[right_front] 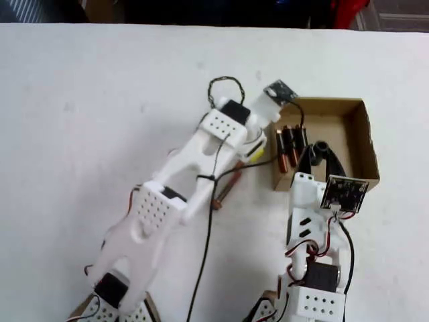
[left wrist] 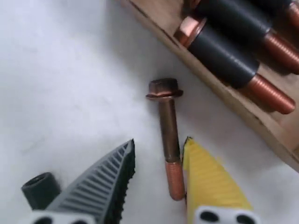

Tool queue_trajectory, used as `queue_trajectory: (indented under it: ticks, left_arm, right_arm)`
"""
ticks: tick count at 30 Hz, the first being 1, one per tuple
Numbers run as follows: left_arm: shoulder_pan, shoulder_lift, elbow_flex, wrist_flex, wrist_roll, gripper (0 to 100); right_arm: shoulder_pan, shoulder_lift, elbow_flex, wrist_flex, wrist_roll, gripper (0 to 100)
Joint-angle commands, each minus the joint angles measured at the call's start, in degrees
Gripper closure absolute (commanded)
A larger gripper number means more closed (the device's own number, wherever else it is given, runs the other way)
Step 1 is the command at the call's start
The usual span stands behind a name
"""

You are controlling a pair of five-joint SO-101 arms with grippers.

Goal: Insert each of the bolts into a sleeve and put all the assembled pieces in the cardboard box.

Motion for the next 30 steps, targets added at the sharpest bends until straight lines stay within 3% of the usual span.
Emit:
queue_trajectory:
  ticks: [1, 5, 11, 16, 25, 30]
  left_arm:
    - [0.04, 0.31, -2.02, -1.58, -0.7, 81]
    - [0.04, 0.92, -2.02, -1.49, -0.7, 83]
    - [-0.31, 0.66, -2.02, -1.14, -0.35, 98]
    - [-1.01, 0.66, -1.93, -0.79, -0.44, 98]
    - [-1.54, -4.97, -11.87, 17.49, -0.7, 98]
    - [-1.63, -5.67, -16.44, 23.74, -0.79, 98]
  right_arm:
    - [0.75, -0.66, 0.53, 0.13, -0.35, 98.1]
    - [0.75, -0.66, 0.53, 0.13, -0.35, 98.1]
    - [0.75, -0.66, 0.53, 0.13, -0.35, 98.1]
    - [0.75, -0.57, 0.53, 0.22, -0.35, 98.1]
    - [0.66, -0.48, 0.53, 0.22, -0.53, 98.1]
    - [0.66, -0.48, 0.53, 0.22, -0.53, 98.1]
